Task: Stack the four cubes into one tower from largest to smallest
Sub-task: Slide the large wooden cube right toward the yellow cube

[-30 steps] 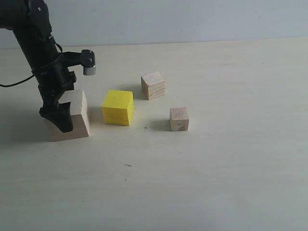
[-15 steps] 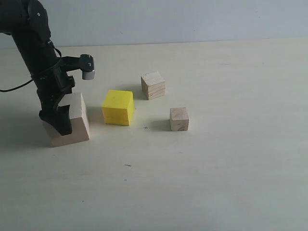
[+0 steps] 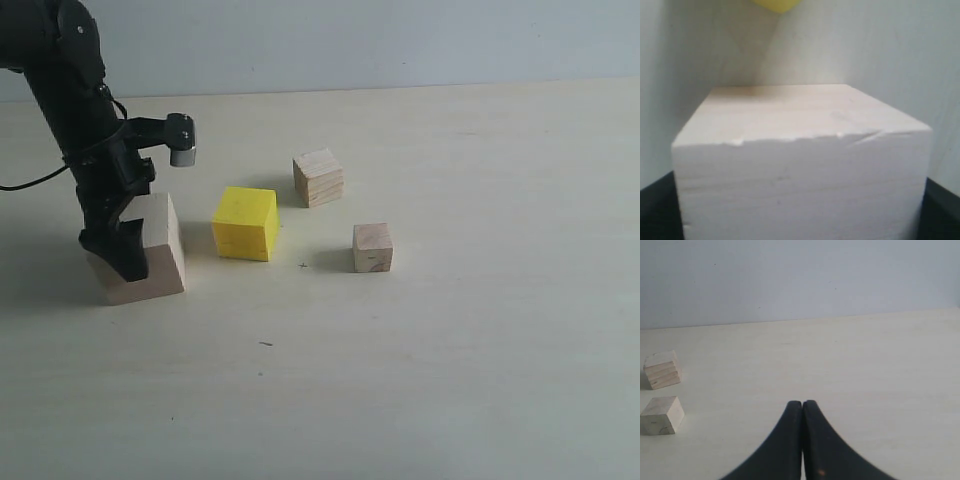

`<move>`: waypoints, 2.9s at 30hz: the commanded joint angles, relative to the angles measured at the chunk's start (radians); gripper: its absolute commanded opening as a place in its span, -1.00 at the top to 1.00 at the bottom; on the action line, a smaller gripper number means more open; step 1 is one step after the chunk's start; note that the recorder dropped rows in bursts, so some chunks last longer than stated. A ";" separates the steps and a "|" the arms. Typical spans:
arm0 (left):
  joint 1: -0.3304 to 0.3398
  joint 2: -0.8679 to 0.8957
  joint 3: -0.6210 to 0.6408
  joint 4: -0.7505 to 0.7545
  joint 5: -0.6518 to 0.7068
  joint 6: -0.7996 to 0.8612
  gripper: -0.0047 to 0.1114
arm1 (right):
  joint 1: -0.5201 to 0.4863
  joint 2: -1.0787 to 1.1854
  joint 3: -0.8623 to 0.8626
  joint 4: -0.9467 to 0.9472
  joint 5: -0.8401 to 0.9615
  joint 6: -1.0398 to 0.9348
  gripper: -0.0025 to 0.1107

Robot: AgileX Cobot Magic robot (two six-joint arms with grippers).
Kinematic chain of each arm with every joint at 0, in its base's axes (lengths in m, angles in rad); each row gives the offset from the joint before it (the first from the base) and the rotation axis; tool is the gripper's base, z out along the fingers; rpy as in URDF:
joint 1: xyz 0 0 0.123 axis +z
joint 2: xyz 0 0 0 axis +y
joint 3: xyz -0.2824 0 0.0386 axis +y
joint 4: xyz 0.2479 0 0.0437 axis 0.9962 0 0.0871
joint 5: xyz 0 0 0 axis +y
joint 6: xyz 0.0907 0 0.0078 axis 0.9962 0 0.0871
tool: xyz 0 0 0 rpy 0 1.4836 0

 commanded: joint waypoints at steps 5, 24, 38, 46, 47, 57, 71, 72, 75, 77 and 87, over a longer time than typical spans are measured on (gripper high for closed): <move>-0.034 -0.003 0.007 -0.006 -0.032 0.085 0.92 | 0.002 -0.006 0.005 0.001 -0.013 -0.003 0.96; -0.234 -0.003 -0.016 -0.033 -0.323 0.139 0.92 | 0.002 -0.006 0.005 0.001 -0.013 -0.003 0.96; -0.304 -0.003 -0.053 -0.131 -0.312 0.032 0.92 | 0.002 -0.006 0.005 0.001 -0.013 0.000 0.96; -0.309 -0.001 -0.053 -0.058 -0.328 -0.163 0.92 | 0.002 -0.006 0.005 0.001 -0.013 0.000 0.96; -0.309 -0.001 -0.053 -0.056 -0.328 -0.169 0.92 | 0.002 -0.006 0.005 0.001 -0.013 0.000 0.96; -0.309 0.004 -0.050 -0.054 -0.312 -0.169 0.92 | 0.002 -0.006 0.005 0.001 -0.013 0.000 0.96; -0.309 0.048 -0.050 -0.054 -0.259 -0.146 0.92 | 0.002 -0.006 0.005 0.001 -0.013 0.000 0.96; -0.309 0.048 -0.050 -0.054 -0.259 -0.146 0.92 | 0.002 -0.006 0.005 0.001 -0.013 0.000 0.96; -0.309 0.048 -0.050 -0.054 -0.272 -0.146 0.92 | 0.002 -0.006 0.005 0.001 -0.013 0.000 0.96; -0.309 0.048 -0.050 -0.054 -0.274 -0.146 0.92 | 0.002 -0.006 0.005 0.001 -0.013 0.000 0.96; -0.309 0.048 -0.050 -0.054 -0.270 -0.146 0.92 | 0.002 -0.006 0.005 0.001 -0.013 0.000 0.96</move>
